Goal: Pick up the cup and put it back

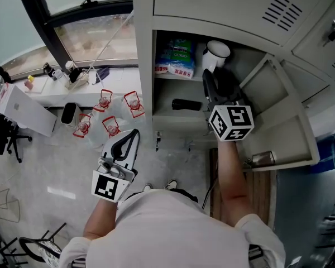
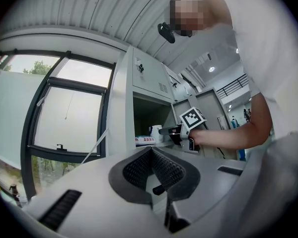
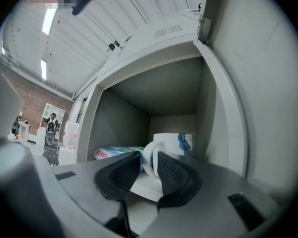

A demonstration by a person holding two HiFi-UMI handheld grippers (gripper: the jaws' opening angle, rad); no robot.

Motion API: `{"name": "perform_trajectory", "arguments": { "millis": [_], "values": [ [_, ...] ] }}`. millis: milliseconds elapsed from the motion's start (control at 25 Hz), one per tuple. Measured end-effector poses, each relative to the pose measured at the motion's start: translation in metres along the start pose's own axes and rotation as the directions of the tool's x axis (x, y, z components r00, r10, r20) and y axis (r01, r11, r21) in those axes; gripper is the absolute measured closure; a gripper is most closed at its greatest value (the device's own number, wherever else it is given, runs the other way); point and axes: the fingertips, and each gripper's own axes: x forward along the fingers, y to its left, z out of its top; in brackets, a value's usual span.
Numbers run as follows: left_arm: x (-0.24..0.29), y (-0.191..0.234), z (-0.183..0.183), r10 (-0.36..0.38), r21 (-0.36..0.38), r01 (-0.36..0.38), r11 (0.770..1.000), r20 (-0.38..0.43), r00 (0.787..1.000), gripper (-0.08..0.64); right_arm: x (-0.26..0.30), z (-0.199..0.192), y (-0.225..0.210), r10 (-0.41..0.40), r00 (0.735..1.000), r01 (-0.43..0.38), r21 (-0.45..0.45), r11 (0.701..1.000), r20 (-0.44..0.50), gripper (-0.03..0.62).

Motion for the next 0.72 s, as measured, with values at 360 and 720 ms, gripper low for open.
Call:
{"name": "perform_trajectory", "arguments": {
  "millis": [360,720],
  "values": [
    [0.011,-0.006,0.003,-0.067,-0.014,0.068,0.998,0.033,0.997,0.539,-0.029,0.0,0.006,-0.065,0.998,0.066,-0.031,0.997,0.013,0.543],
    [0.01,-0.004,0.001,-0.092,-0.013,0.093,0.996,0.031,0.995,0.538,-0.069,-0.006,0.018,-0.077,0.997,0.077,-0.065,0.995,-0.002,0.575]
  ]
}}
